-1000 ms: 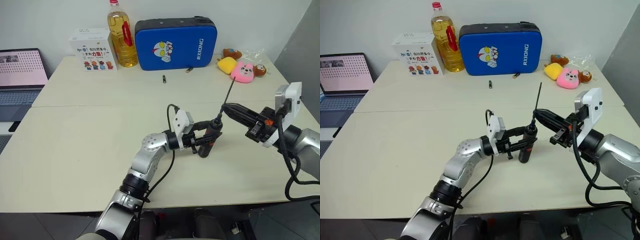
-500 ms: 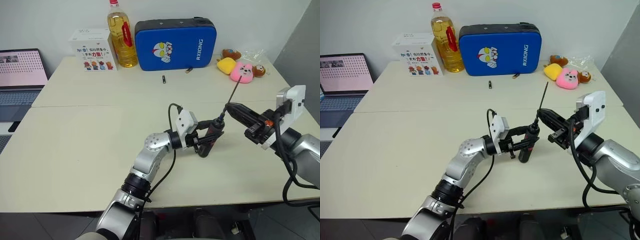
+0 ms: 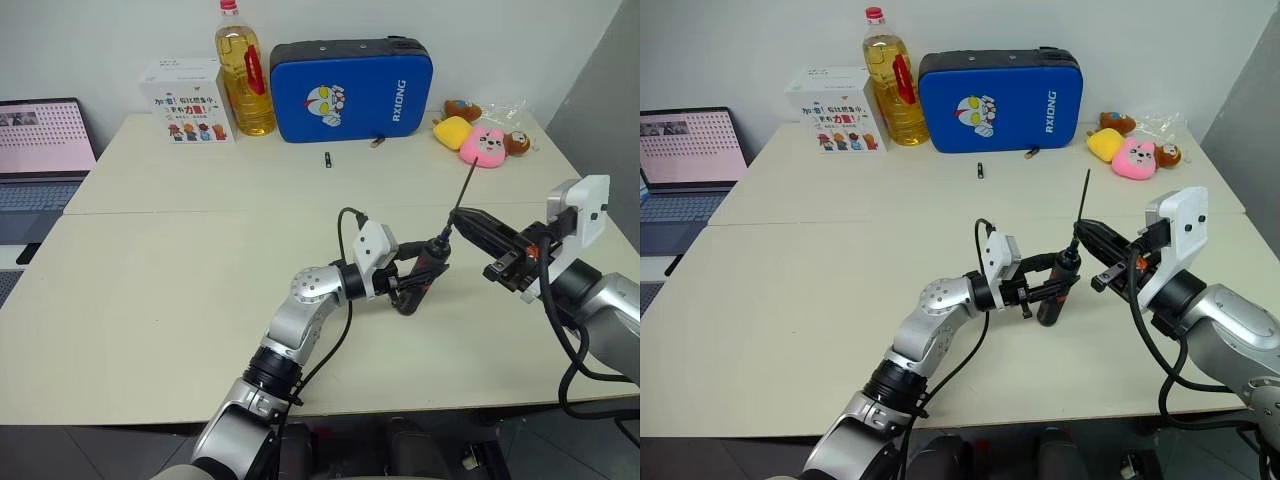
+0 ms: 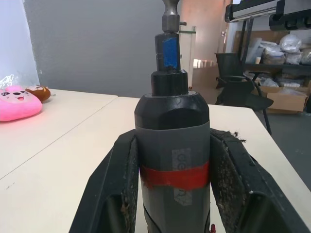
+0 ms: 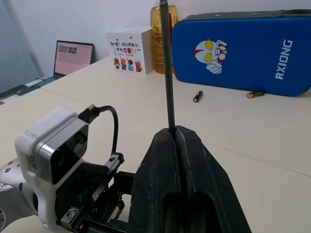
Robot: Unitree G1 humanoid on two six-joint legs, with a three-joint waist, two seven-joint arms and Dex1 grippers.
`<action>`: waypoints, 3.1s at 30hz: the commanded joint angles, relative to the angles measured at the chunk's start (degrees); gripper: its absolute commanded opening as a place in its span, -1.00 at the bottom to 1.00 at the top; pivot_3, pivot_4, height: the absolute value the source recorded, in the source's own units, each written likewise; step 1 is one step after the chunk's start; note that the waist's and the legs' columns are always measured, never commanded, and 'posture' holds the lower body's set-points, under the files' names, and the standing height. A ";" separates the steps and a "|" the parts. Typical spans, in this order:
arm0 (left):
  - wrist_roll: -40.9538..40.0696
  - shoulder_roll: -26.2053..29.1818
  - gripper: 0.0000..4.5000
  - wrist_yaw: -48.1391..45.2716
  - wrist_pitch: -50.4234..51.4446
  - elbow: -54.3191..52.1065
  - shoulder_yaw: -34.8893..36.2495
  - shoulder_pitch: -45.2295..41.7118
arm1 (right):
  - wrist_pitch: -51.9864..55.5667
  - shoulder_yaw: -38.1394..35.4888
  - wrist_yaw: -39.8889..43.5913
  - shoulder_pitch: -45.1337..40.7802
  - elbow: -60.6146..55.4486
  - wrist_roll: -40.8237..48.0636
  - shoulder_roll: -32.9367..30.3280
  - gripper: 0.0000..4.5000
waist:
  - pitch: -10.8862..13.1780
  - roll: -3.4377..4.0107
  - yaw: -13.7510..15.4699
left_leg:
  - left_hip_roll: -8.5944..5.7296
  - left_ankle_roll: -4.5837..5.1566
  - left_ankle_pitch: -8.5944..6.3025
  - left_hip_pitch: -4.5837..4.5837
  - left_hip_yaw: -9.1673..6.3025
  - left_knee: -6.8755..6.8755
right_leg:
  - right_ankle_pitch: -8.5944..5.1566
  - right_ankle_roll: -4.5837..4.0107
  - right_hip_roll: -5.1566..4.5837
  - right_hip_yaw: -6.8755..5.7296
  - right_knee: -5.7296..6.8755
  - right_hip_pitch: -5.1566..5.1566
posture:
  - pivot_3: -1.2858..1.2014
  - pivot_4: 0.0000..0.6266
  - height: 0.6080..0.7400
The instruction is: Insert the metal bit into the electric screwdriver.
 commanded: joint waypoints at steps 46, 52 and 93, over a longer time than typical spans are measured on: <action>0.63 1.12 -0.25 2.06 2.11 -3.60 -0.87 -1.64 | 3.13 4.25 -2.23 0.60 2.00 2.84 -0.58 -0.99 | 0.22 0.04 -0.02 | 0.04 0.24 -0.14 0.25 -0.07 -0.07 | 0.10 0.19 0.04 -0.05 -0.81 0.64 | 0.03 -0.52 1.00; 0.47 1.24 -0.25 2.11 2.18 -3.66 -0.84 -1.62 | 2.24 1.51 -2.36 -1.28 4.16 4.82 0.10 -0.99 | 0.23 0.04 -0.04 | 0.05 0.26 -0.15 0.19 -0.10 -0.08 | 0.10 0.20 0.04 -0.10 -0.91 0.64 | 0.03 -0.52 1.00; -1.56 1.50 -0.25 1.17 1.83 -2.04 0.22 -2.69 | 1.49 -4.44 -4.82 -5.70 4.06 16.98 -3.69 -0.99 | 0.32 0.19 -0.04 | 0.04 0.42 -0.24 -0.03 -0.08 -0.06 | 0.22 0.33 0.02 -0.10 -1.34 0.63 | 0.03 -0.52 1.00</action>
